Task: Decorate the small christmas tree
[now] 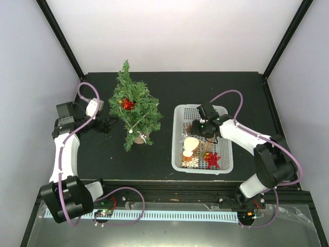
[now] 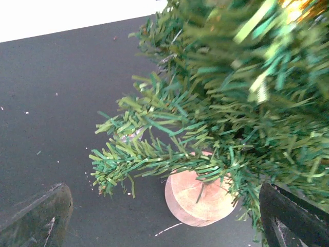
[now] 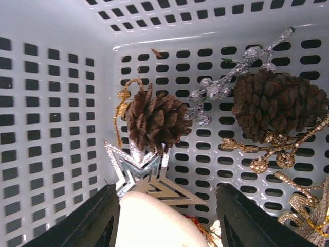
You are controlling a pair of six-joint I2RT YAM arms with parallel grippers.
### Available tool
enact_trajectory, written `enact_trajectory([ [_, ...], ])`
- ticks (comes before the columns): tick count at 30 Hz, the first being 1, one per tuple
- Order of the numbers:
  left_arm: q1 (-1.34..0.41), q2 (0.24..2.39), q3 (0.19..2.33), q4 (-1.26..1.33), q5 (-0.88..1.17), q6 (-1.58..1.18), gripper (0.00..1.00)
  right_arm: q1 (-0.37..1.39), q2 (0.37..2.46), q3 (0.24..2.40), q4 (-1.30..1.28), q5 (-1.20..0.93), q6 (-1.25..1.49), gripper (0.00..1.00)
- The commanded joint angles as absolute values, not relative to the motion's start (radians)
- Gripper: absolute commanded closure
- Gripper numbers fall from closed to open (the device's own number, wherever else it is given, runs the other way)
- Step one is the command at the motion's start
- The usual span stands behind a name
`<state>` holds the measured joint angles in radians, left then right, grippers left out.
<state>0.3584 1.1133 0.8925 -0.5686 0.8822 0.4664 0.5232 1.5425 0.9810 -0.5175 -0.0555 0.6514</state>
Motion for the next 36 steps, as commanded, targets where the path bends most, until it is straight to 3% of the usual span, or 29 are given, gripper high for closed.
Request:
enact_trajectory([
  [1,0.337,1.160,0.860,-0.498,0.826,0.459,0.01,0.485,1.535,0.941,-0.425,-0.136,0.650,0.47],
  [22,0.236,1.476,1.024,-0.261,0.750,0.413,0.01,0.485,1.498,0.907,-0.393,-0.172,0.669,0.48],
  [36,0.199,1.687,1.248,-0.252,0.758,0.365,0.01,0.485,1.500,0.933,-0.403,-0.169,0.678,0.48],
])
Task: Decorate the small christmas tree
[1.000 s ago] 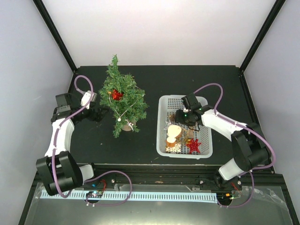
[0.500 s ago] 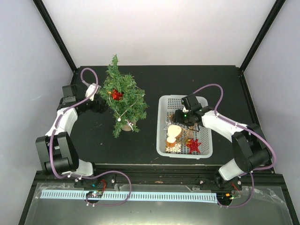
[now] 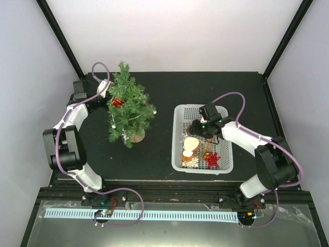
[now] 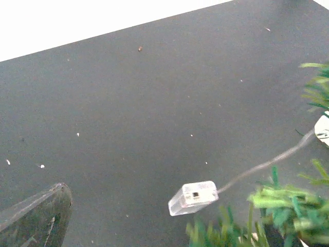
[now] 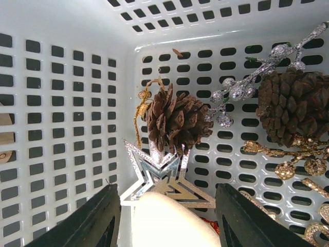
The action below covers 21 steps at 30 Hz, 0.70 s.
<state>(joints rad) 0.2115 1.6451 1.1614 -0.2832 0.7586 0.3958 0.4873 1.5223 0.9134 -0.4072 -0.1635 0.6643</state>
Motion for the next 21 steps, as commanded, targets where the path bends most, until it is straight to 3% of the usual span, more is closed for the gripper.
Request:
enact_trajectory([
  [1,0.197,1.701,1.263,-0.257,0.763,0.363,0.01,0.485,1.500,0.933,-0.405,-0.169,0.679,0.48],
  [9,0.174,1.768,1.354,-0.277,0.762,0.361,0.01,0.485,1.477,0.935,-0.429,-0.131,0.675,0.49],
  [21,0.183,1.671,1.264,-0.313,0.666,0.435,0.01,0.485,1.460,0.995,-0.560,-0.006,0.639,0.50],
])
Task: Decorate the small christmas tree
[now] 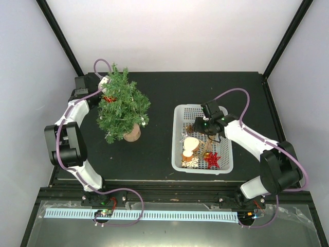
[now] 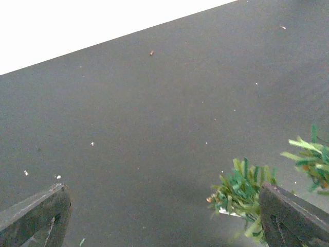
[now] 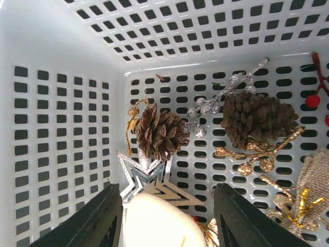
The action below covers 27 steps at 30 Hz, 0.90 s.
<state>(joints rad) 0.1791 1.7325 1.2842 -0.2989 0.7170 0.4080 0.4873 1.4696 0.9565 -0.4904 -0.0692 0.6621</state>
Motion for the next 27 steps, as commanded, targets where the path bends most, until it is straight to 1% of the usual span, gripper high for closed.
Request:
enact_trajectory([
  [1,0.189,1.665,1.261,-0.312,0.656,0.430,0.01,0.485,1.460,0.993,-0.570,0.001,0.638,0.51],
  [12,0.283,1.583,1.232,-0.361,0.583,0.365,0.01,0.483,1.420,0.954,-0.708,0.176,0.651,0.52],
  [21,0.316,1.407,1.124,-0.375,0.611,0.315,0.01,0.398,1.459,0.894,-0.663,0.117,0.652,0.56],
  [27,0.321,1.336,1.072,-0.391,0.660,0.283,0.01,0.333,1.495,0.915,-0.609,0.103,0.660,0.59],
])
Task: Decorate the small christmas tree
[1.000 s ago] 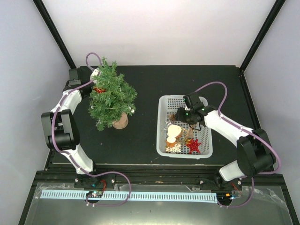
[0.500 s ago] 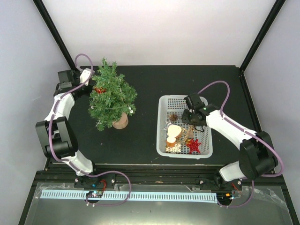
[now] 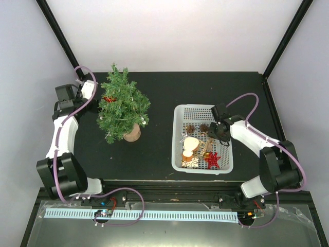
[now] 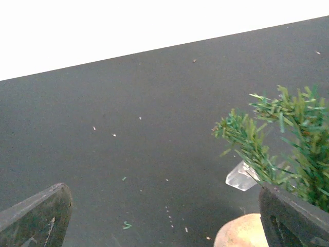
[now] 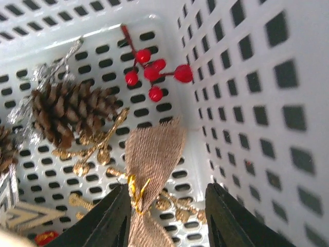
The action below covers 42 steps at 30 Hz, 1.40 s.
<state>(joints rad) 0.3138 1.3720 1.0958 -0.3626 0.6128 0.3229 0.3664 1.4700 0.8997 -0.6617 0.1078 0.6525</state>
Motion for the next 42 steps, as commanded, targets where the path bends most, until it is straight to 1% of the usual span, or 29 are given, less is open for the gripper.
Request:
enact_trajectory([
  [1,0.321,1.331,1.065,-0.392,0.671,0.278,0.01,0.328,1.507,0.926,-0.608,0.104,0.663,0.59],
  [19,0.325,1.323,1.030,-0.368,0.743,0.245,0.01,0.290,1.706,1.063,-0.582,0.180,0.701,0.61],
  [20,0.325,1.322,1.028,-0.366,0.744,0.244,0.01,0.289,1.716,1.070,-0.582,0.188,0.699,0.62],
  [22,0.327,1.320,1.025,-0.364,0.750,0.242,0.01,0.289,1.730,1.086,-0.581,0.204,0.694,0.68],
  [29,0.332,1.314,1.022,-0.363,0.759,0.245,0.01,0.290,1.763,1.102,-0.574,0.228,0.664,0.98],
  [36,0.333,1.312,1.020,-0.364,0.771,0.250,0.01,0.292,1.682,1.058,-0.553,0.220,0.631,0.99],
  [42,0.334,1.308,1.029,-0.371,0.776,0.252,0.01,0.325,1.558,1.069,-0.608,0.235,0.604,0.99],
])
